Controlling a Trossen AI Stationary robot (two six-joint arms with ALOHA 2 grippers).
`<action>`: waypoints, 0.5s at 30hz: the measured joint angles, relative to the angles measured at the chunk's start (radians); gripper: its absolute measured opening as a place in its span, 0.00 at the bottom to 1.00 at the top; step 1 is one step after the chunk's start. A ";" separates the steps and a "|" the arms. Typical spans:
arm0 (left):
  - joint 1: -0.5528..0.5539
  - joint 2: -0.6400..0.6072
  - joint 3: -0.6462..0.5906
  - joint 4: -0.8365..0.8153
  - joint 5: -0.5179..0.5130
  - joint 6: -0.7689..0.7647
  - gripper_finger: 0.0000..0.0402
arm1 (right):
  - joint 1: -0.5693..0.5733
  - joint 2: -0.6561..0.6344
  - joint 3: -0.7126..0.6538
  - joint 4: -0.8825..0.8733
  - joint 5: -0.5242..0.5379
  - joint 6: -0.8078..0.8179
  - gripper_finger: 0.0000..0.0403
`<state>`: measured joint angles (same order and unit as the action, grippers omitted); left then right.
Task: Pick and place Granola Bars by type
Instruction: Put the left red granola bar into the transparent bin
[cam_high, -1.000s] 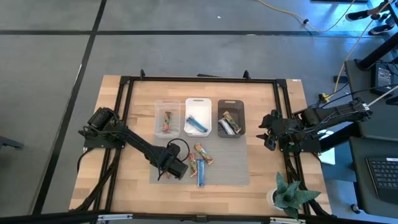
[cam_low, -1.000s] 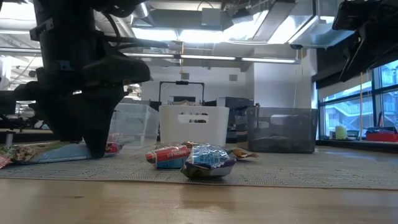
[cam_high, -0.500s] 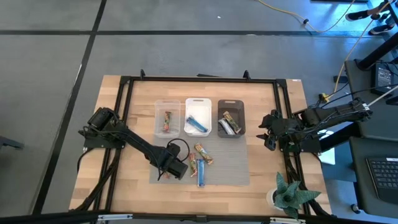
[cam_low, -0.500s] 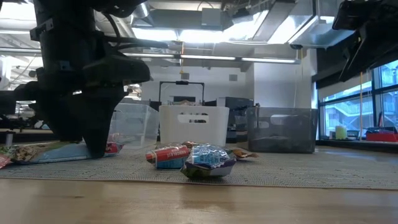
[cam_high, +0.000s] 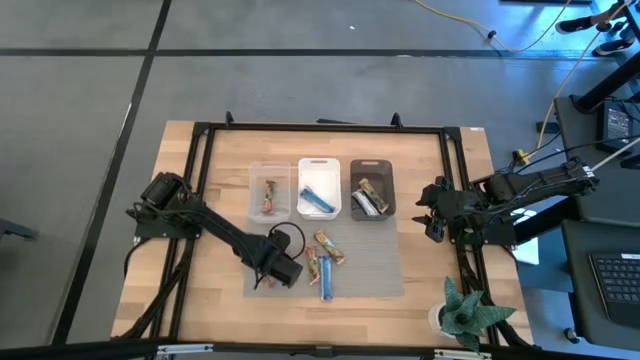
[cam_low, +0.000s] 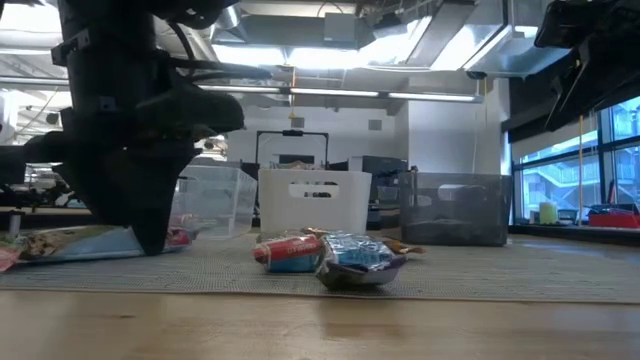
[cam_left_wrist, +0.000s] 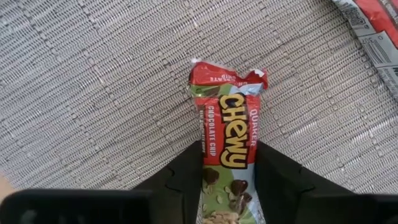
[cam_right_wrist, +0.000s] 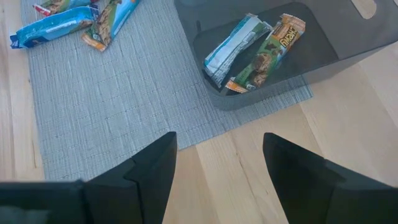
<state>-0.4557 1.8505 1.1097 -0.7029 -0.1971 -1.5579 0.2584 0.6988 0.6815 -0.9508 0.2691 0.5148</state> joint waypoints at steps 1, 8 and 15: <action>0.001 -0.007 -0.002 -0.001 0.005 0.000 0.29 | 0.000 0.000 0.000 0.000 0.000 0.000 0.60; 0.000 -0.122 -0.002 -0.029 -0.005 -0.001 0.29 | 0.000 0.000 0.000 0.000 0.000 0.000 0.60; 0.018 -0.273 -0.001 -0.097 -0.263 0.016 0.29 | 0.000 0.000 0.000 0.000 0.000 0.000 0.60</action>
<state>-0.4380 1.5779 1.1084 -0.7998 -0.4598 -1.5419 0.2584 0.6987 0.6813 -0.9508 0.2691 0.5144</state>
